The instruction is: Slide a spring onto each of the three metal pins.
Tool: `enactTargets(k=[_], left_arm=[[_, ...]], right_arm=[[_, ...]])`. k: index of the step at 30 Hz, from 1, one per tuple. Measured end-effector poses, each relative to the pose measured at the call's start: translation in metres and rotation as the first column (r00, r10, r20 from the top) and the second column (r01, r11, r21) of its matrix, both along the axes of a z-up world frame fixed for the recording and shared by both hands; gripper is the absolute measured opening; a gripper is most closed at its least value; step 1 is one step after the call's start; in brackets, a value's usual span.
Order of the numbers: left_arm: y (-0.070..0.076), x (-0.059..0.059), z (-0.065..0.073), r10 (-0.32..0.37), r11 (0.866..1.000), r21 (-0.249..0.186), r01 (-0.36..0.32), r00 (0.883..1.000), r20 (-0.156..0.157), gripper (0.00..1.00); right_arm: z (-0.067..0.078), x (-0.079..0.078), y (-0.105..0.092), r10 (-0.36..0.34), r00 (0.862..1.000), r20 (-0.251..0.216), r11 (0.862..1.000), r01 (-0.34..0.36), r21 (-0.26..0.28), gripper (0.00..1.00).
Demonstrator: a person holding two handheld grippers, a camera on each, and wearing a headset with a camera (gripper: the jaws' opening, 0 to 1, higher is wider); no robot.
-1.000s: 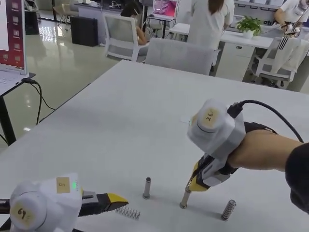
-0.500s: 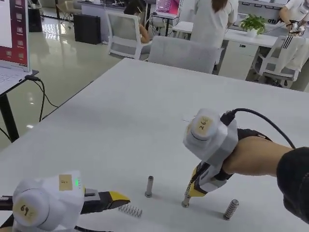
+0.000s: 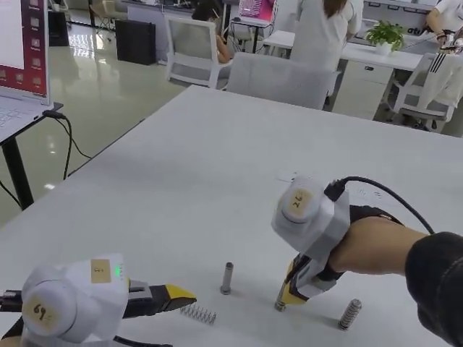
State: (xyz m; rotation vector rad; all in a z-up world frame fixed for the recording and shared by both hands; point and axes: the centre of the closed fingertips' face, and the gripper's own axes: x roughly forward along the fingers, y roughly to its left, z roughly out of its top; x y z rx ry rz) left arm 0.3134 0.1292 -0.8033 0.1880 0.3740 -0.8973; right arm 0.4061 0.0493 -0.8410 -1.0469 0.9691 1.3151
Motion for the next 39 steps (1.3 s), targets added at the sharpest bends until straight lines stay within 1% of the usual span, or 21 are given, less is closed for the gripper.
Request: enactTargets(k=[6,8,14,19,23,28,35,39], left_arm=[[0.001,0.000,0.000,0.003,1.000,-0.001,-0.003,1.000,0.000,0.41],[0.000,0.000,-0.001,0.002,1.000,-0.001,-0.002,1.000,-0.001,0.41],[0.000,0.000,0.000,0.001,1.000,-0.001,-0.001,1.000,-0.001,0.41],[0.000,-0.001,0.000,0.000,1.000,0.000,0.000,1.000,-0.001,0.41],[0.000,-0.001,-0.001,0.001,1.000,0.001,-0.001,1.000,-0.001,0.41],[0.002,0.000,0.000,0.004,1.000,0.001,-0.004,1.000,0.000,0.41],[0.003,-0.001,0.001,0.007,1.000,0.004,-0.007,1.000,0.003,0.41],[0.005,-0.001,0.001,0.014,1.000,0.004,-0.014,1.000,0.005,0.41]], right_arm=[[-0.006,-0.001,-0.003,0.000,1.000,-0.007,1.000,0.000,-0.015,0.08],[-0.006,-0.001,-0.002,-0.005,1.000,-0.009,1.000,0.005,-0.007,0.08],[-0.006,-0.002,-0.003,-0.008,1.000,-0.011,1.000,0.008,-0.007,0.09],[-0.005,-0.002,-0.003,-0.009,1.000,-0.012,1.000,0.009,-0.001,0.13],[-0.002,-0.003,-0.004,-0.016,1.000,-0.007,1.000,0.016,0.009,0.16],[0.005,-0.003,-0.003,-0.013,1.000,0.010,1.000,0.013,0.022,0.18],[0.019,-0.007,0.009,0.007,0.999,0.034,0.999,-0.009,0.053,0.19],[0.024,-0.012,0.017,0.018,0.999,0.034,0.997,-0.021,0.069,0.19]])
